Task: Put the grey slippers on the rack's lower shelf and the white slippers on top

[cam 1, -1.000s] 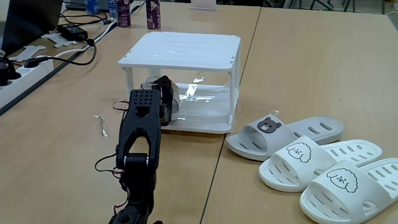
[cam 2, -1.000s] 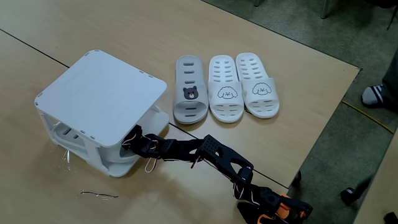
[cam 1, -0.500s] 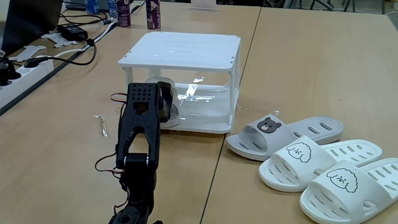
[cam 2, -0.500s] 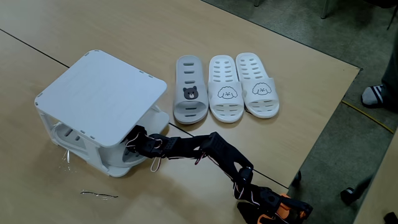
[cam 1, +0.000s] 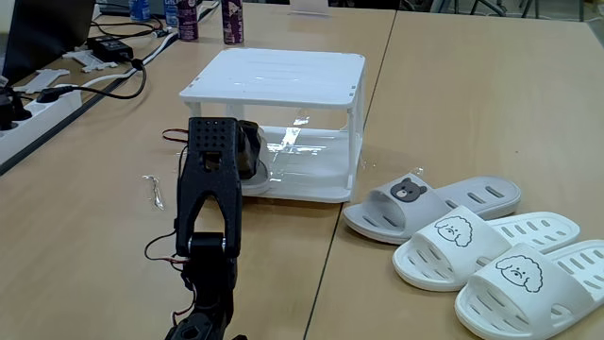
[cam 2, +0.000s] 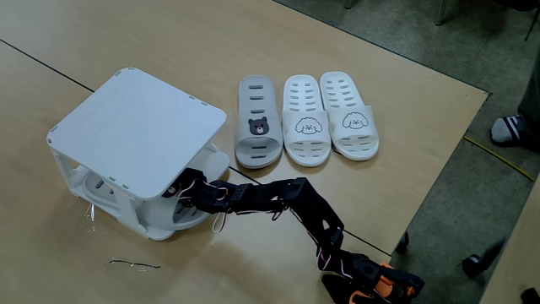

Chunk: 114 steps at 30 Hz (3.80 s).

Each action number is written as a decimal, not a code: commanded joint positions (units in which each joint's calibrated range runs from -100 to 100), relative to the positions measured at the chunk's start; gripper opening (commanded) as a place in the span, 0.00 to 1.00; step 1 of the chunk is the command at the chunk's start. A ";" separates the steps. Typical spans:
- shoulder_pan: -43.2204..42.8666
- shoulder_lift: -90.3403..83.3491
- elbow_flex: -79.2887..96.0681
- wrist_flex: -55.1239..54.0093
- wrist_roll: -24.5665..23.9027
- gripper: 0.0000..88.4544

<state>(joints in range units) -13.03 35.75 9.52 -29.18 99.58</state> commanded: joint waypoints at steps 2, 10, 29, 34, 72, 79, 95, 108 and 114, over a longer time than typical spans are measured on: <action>-1.11 -12.91 7.93 -0.06 0.42 0.34; -1.28 -27.63 26.16 -0.32 0.42 0.34; 1.11 -92.00 80.64 -4.38 0.42 0.06; 0.94 -92.67 89.66 -18.36 0.42 0.01; 28.82 -8.03 49.43 -53.04 0.42 0.18; 29.56 -4.07 34.00 -40.62 0.42 0.18; 35.07 9.14 -0.28 -20.08 0.42 0.18; 34.42 10.40 -6.41 -14.47 0.42 0.01; 34.33 8.38 -6.41 -14.30 0.42 0.01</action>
<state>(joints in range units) 21.57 47.88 6.38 -43.86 99.58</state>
